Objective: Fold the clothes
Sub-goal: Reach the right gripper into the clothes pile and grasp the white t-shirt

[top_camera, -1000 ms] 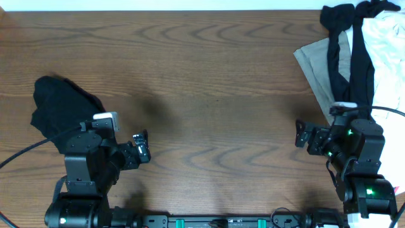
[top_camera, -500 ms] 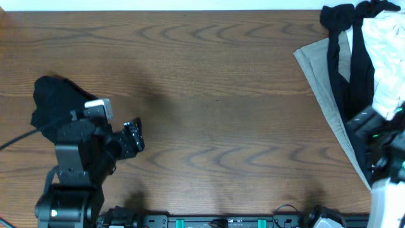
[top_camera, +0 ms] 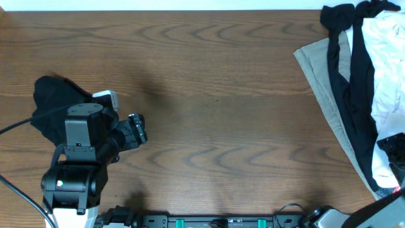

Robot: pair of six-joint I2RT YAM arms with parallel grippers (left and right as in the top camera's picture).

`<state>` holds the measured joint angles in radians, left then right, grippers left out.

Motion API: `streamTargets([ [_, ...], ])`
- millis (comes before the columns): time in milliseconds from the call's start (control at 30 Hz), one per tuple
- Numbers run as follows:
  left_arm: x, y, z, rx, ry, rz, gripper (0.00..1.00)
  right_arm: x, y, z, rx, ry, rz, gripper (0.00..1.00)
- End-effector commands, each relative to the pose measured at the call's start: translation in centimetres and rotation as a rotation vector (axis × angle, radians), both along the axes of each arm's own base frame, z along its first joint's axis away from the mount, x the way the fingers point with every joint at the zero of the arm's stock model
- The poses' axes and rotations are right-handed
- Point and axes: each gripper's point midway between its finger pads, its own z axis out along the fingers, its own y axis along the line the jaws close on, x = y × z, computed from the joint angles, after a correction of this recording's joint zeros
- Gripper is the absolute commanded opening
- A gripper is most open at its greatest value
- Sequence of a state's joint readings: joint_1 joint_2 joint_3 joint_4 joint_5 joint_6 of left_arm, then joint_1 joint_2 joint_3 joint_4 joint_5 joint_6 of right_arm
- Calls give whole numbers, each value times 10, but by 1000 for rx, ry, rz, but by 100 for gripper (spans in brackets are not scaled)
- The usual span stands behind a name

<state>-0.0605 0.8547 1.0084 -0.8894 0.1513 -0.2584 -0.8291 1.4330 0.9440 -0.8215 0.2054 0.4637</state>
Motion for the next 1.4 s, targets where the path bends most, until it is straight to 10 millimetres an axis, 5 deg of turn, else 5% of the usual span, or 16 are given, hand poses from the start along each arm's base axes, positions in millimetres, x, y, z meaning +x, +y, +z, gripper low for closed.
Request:
streamTargets([
  [0,1,0,5,-7,-12,2,79,-1,-3,-16,39,32,-12,90],
  [467,1,0,5,-7,-11,2,78,20,2,-40,126,-11,76,73],
  [767,1,0,5,-6,-11,2,79,13,10,-58,164,20,73,43],
  [967,1,0,5,-7,-11,2,79,26,16,-57,200,-49,99,1],
  [1133,1,0,5,-7,-11,2,79,57,27,-30,251,-181,217,1],
  [1367,1,0,5,-6,-11,2,79,106,52,61,166,-353,462,1],
])
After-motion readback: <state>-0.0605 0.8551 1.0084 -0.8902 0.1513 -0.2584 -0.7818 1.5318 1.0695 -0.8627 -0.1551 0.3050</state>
